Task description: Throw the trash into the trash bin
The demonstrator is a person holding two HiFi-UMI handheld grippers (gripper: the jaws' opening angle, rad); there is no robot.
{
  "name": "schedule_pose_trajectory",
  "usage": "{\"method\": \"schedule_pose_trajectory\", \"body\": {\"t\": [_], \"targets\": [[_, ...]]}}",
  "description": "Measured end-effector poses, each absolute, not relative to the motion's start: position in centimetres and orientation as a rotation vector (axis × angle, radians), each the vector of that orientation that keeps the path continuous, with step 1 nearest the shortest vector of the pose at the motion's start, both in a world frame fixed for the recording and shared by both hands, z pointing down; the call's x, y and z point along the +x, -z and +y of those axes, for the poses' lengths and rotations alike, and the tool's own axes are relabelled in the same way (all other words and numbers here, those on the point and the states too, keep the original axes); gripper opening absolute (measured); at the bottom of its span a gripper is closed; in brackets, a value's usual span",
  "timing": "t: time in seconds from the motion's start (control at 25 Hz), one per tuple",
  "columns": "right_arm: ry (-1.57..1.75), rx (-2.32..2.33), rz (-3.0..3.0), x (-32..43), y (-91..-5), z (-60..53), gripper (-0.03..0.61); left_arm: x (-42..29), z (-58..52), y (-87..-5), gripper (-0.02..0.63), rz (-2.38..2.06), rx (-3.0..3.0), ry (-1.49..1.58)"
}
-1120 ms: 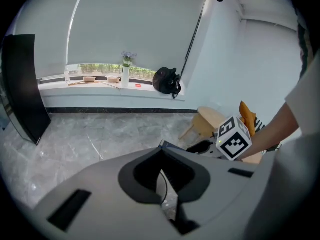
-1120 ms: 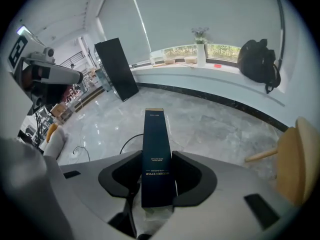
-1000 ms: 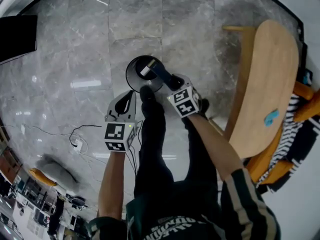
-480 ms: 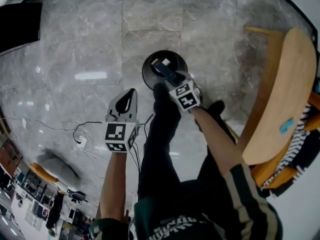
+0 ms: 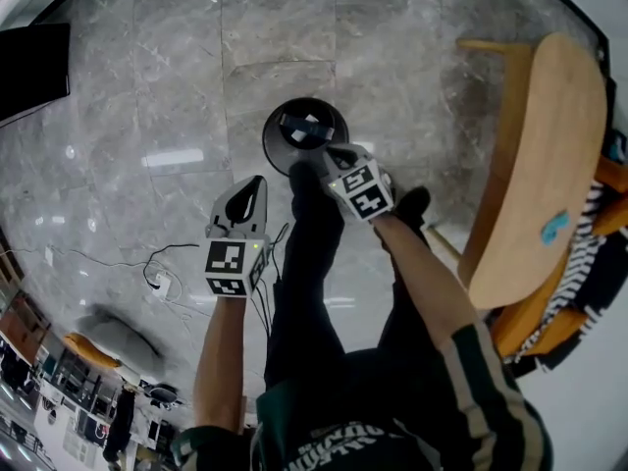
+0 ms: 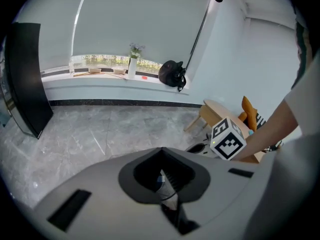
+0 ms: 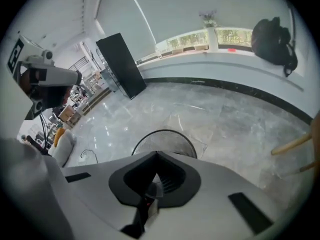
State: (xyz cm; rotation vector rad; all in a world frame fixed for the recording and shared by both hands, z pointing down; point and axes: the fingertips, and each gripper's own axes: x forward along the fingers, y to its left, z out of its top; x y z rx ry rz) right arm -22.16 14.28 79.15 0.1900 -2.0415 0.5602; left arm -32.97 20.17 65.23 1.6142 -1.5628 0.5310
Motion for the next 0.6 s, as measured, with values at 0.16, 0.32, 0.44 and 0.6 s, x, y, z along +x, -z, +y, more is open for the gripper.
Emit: {"method": "schedule_pose_trajectory", "body": {"t": [0.16,0.32,0.44,0.6], "targets": [[-0.604,0.274,-2.089,-20.6,-75.8,12.3,0.0,-30.3,18.8,-64.3,0.0,-1.505,1.655,-0.549],[-0.627,0.375,-2.129,-17.7,-72.9,9.3,0.0,-27.3,15.7,-63.3,0.0,-1.468,1.731,-0.561],[-0.65,0.452,-2.16,-14.2,-69.8,7.2,0.0,-24.0,13.0,-61.4,0.0,-1.436,1.794,-0.581],[-0.662,0.541,-2.178,-8.8,-66.6,4.7,0.0,-19.2,10.2,-59.5,0.0,-1.392,1.846,-0.602]]}}
